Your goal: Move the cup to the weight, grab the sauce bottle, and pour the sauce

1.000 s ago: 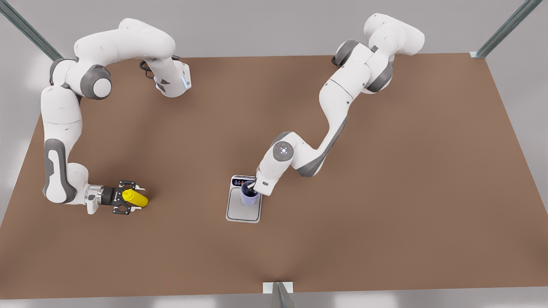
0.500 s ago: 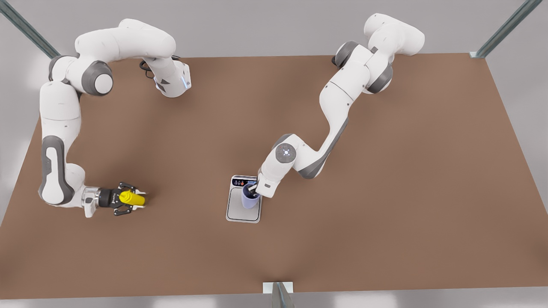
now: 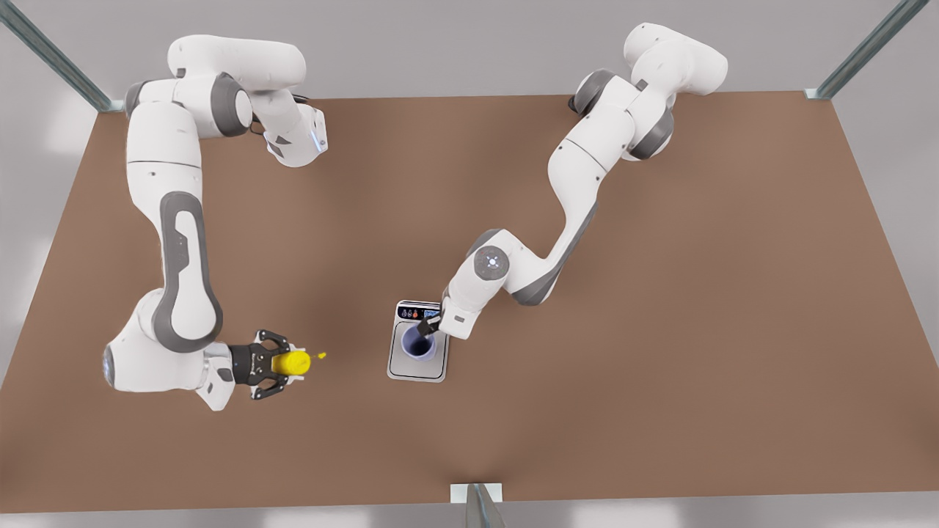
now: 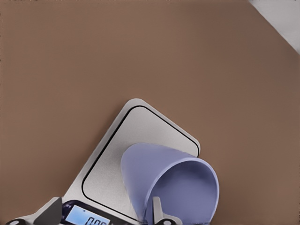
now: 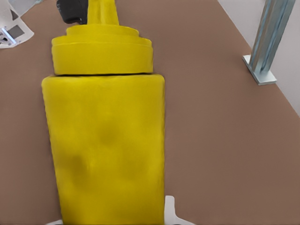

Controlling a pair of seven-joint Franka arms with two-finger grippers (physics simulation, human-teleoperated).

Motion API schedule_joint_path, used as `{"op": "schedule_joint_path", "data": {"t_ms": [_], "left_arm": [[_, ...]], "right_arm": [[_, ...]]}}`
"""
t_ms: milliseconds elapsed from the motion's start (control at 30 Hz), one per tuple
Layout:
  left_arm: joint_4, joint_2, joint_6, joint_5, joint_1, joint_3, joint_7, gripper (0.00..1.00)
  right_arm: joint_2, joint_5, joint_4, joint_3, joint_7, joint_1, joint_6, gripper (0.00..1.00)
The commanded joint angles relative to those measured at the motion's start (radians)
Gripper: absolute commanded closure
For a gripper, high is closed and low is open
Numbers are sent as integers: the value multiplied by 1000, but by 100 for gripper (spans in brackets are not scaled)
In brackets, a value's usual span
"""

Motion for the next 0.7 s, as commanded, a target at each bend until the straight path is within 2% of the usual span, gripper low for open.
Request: {"op": "schedule_joint_path", "data": {"t_ms": [0,33,133,233,267,300,367,400,433,467,500,567,600,633,667], "left_arm": [[0,-1,-2,0,1,-1,0,0],[0,-15,-7,-2,2,0,-2,0],[0,-58,-62,-7,3,0,-28,0],[0,-155,-251,-13,55,0,-28,0],[0,-193,-344,-8,107,-4,-14,0],[6,-259,-549,-11,181,-6,79,0],[8,-397,-718,-174,455,-7,99,0],[8,-408,-741,-157,512,0,127,0],[8,-408,-794,-37,551,0,292,0],[8,-408,-846,81,587,2,637,0],[8,-428,-884,171,607,-1,762,0],[2,-595,-1114,174,609,8,817,0],[-178,-764,-1090,170,623,81,1113,0],[-423,-839,-855,170,620,106,1132,0],[-540,-857,-720,165,626,106,1127,0]], "right_arm": [[0,-1,0,-4,3,9,4,55],[0,0,-2,-33,3,36,5,55],[-2,-27,-2,-39,16,44,28,55],[-20,-69,-9,-37,59,42,53,57],[-23,-70,-11,-37,60,41,54,57],[-23,-70,-14,-37,63,42,57,57],[-25,-70,-23,-37,71,42,57,58],[-26,-70,-23,-36,86,45,57,57],[-29,-70,-22,-36,100,58,57,57],[-29,-70,-20,-37,108,85,59,57],[-31,-92,-16,-41,152,122,82,57],[-36,-103,-12,-62,212,193,113,57],[-36,-106,-9,-119,233,263,123,57],[-36,-106,-8,-139,264,299,125,57],[-36,-109,-3,-169,298,340,133,57]]}}
